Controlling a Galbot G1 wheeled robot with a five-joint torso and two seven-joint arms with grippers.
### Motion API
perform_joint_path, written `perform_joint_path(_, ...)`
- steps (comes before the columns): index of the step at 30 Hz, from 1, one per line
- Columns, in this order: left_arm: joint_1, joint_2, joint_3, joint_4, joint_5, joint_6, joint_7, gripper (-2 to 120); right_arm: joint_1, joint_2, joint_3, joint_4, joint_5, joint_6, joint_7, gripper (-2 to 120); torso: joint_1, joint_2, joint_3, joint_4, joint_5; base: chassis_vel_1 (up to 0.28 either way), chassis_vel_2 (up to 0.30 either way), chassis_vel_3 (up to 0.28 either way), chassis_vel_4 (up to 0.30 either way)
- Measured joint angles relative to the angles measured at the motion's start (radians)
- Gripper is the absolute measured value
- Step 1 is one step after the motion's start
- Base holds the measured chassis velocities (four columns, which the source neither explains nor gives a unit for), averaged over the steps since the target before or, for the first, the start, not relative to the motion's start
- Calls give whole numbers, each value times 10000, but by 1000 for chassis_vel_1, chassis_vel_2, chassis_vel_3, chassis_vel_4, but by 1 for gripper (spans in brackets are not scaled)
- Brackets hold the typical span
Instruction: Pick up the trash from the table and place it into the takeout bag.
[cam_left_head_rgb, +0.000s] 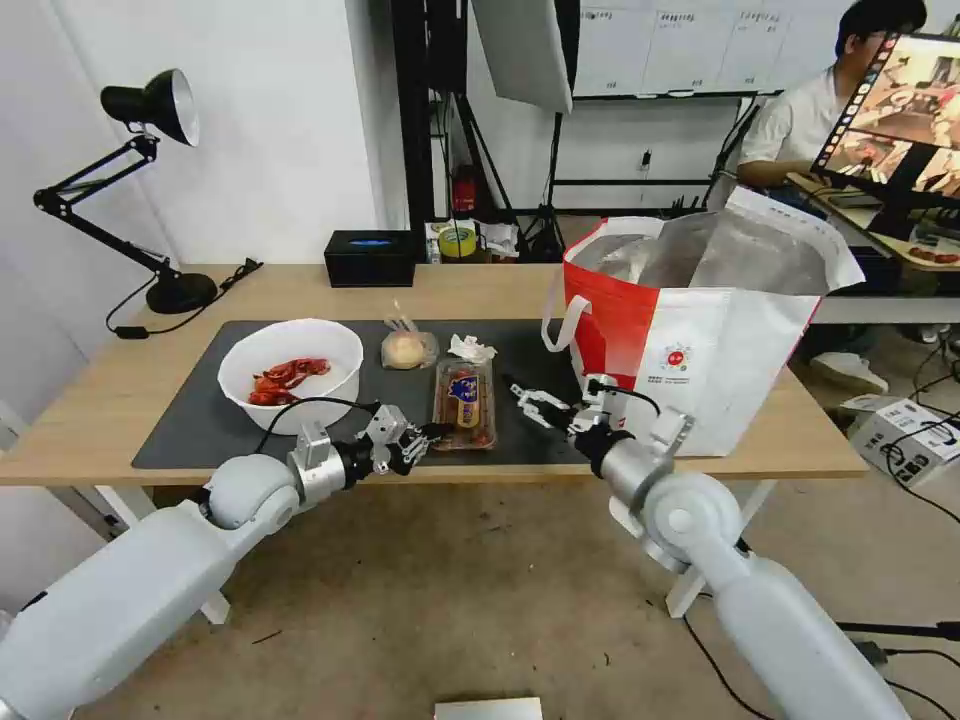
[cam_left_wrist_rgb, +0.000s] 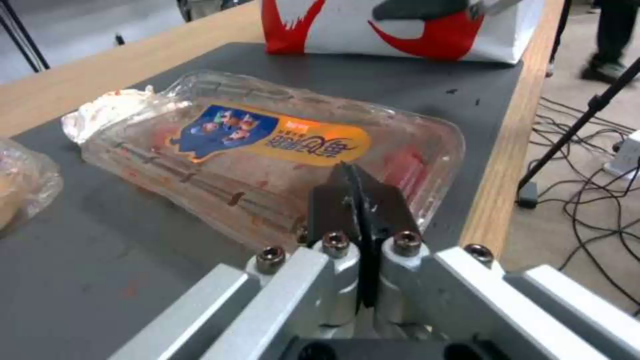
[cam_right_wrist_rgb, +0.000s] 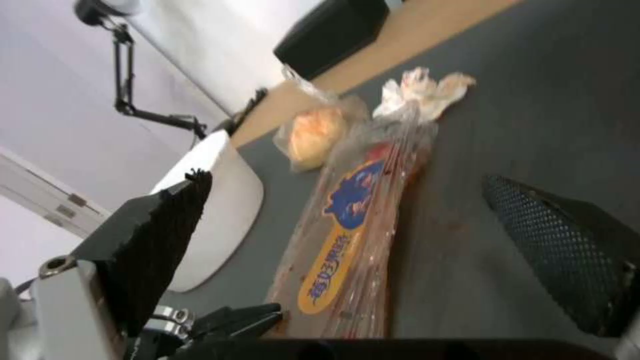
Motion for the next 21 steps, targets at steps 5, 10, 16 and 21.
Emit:
perform_joint_path(5, 94, 42, -87, -42, -5, -38, 38, 0, 300, 186, -167, -136, 383, -415, 713, 100, 0, 0, 0, 1, 0, 0, 0, 0, 0)
perform_joint_path(10, 230, 95, -188, -112, -13, -79, 185, 0, 606, 252, -302, -345, 669, -930, 1192, 100, 0, 0, 0, 0, 0, 0, 0, 0, 0)
perform_joint_path(16, 280, 112, -222, -115, -12, -108, 267, 0, 1043, 430, -465, -506, 1177, -1821, 1979, 100, 0, 0, 0, 0, 0, 0, 0, 0, 0)
perform_joint_path(21, 319, 119, -224, -151, -12, -124, 278, 0, 1447, 587, -649, -787, 1342, -2207, 2159, 100, 0, 0, 0, 0, 0, 0, 0, 0, 0)
